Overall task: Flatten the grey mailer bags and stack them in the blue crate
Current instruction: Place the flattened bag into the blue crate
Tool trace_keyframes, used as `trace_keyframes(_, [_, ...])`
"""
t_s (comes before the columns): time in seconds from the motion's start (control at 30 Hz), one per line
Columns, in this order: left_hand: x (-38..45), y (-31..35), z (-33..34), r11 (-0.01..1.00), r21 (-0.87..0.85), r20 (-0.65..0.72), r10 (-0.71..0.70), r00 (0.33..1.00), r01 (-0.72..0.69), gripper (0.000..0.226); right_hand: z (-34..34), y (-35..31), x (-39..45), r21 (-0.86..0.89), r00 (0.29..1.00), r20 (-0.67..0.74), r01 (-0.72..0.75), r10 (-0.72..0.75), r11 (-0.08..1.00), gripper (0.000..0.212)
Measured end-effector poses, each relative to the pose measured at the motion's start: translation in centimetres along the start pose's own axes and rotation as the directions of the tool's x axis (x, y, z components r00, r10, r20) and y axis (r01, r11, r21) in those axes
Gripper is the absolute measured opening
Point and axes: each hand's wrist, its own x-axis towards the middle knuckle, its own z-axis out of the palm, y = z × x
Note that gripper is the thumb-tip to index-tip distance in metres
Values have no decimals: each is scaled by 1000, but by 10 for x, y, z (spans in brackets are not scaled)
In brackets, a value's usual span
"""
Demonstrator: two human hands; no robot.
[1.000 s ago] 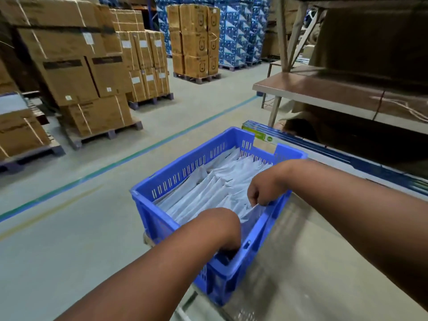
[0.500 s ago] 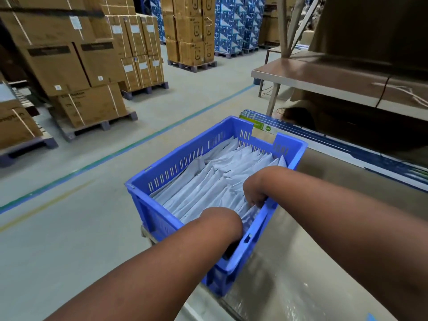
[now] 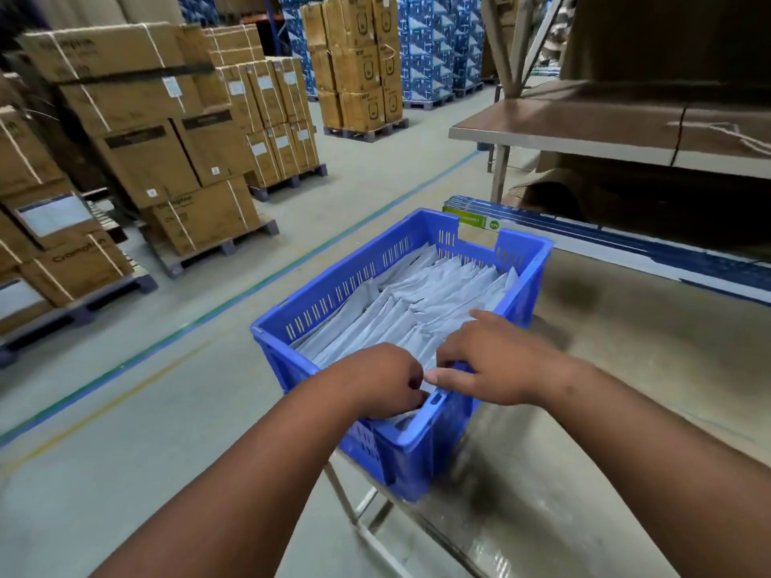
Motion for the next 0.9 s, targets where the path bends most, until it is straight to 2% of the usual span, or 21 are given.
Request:
trace_keyframes(0.1, [-20,-7,7,999,-37,-136,12,991,-17,44,15,-15,-27,-19,991,-114,72,-74,997,73])
trace_keyframes(0.17, [-35,-9,13,999,-50,-155,13,988,-21,52,26,-23,-38,-28,979,-172,102,-105,994,80])
trace_keyframes(0.23, [-49,-6,18,1000,11,-191,25,981,-23,57,33,-33,-41,-34,978,-181,97,-102,995,87])
trace_keyframes(0.37, [-64,-3,30,994,87,-354,93,931,-66,58,39,-58,-46,2,973,-225,52,-50,999,95])
trace_keyframes(0.47, [-71,-10,34,986,65,-375,168,912,-155,55,46,-79,-52,25,969,-245,-14,20,1000,86])
trace_keyframes(0.6, [-77,-46,27,964,81,-306,267,914,-255,50,44,-98,-54,16,972,-208,-111,112,994,65])
trace_keyframes(0.73, [-75,-107,21,931,293,-304,306,902,-217,41,33,-127,-45,-74,963,-150,-234,222,969,33])
trace_keyframes(0.83, [-62,-148,18,923,342,-322,293,900,-178,38,32,-156,-25,-119,921,-111,-386,374,915,31])
trace_keyframes(0.9, [-50,-162,20,923,345,-359,297,885,-170,36,35,-174,-10,-50,873,-106,-484,477,874,33])
